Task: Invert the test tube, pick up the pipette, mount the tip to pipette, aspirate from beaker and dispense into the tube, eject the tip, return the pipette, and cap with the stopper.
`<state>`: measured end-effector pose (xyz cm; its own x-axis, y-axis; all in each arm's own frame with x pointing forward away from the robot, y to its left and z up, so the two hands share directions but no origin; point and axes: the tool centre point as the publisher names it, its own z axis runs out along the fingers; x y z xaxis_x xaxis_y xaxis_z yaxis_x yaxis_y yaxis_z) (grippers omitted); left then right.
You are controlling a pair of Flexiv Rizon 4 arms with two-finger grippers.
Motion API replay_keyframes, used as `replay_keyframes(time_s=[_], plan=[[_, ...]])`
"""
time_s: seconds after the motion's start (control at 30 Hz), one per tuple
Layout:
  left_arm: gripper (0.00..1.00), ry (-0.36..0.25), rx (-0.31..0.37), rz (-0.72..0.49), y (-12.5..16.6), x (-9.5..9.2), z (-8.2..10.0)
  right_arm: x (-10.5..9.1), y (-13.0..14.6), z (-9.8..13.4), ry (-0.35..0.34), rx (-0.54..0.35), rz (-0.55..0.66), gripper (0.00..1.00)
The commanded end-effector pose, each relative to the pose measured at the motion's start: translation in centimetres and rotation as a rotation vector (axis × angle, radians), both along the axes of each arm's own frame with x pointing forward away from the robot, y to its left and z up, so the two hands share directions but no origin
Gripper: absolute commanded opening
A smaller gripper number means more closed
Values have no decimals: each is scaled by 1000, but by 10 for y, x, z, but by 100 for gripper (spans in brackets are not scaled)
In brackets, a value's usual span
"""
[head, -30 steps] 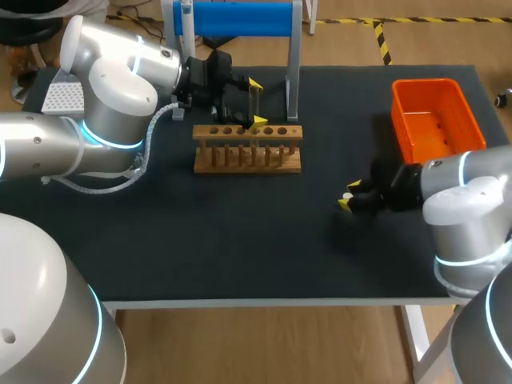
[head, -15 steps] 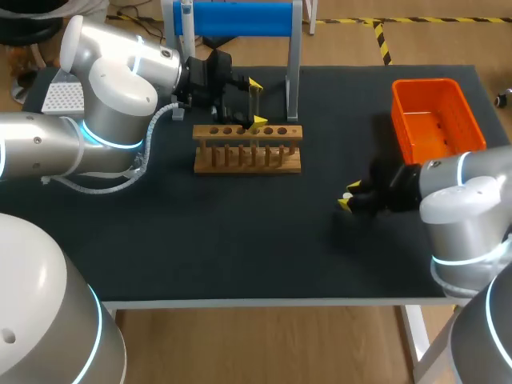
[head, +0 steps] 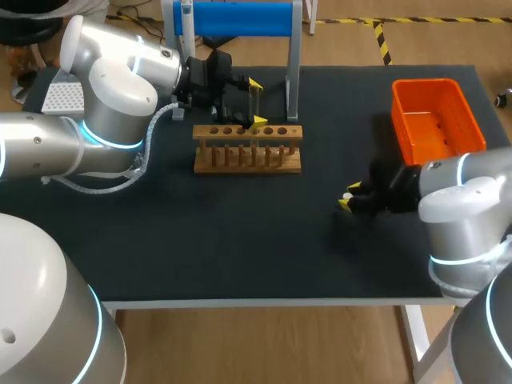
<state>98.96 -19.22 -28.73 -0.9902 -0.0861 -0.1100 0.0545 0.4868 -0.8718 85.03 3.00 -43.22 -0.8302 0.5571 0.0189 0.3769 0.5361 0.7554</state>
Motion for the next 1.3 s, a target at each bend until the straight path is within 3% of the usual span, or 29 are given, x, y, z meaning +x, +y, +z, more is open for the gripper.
replay_keyframes(time_s=[0.03, 0.23, 0.53, 0.63, 0.9, 1.03, 1.3], plan=[[100, -3, -4, 1, 0, -1, -1, -1, 0, -1, -4, 1, -5, 40], [100, -3, -4, 1, 0, -1, -1, -1, 0, -2, -3, -1, -7, 29], [100, -3, -4, 1, 0, -1, -1, -1, 1, -3, 0, -3, -10, 24], [100, -3, -4, 1, 0, -1, -1, -1, 1, -3, 1, -3, -12, 0], [100, -3, -4, 1, 0, -1, -1, 0, 0, -3, 4, -2, -17, 0], [100, -3, -4, 1, 0, -1, -1, -3, 0, 13, -33, 3, 4, 0], [100, -3, -4, 1, 0, -1, -1, -6, -4, 78, 7, 60, 95, 0]])
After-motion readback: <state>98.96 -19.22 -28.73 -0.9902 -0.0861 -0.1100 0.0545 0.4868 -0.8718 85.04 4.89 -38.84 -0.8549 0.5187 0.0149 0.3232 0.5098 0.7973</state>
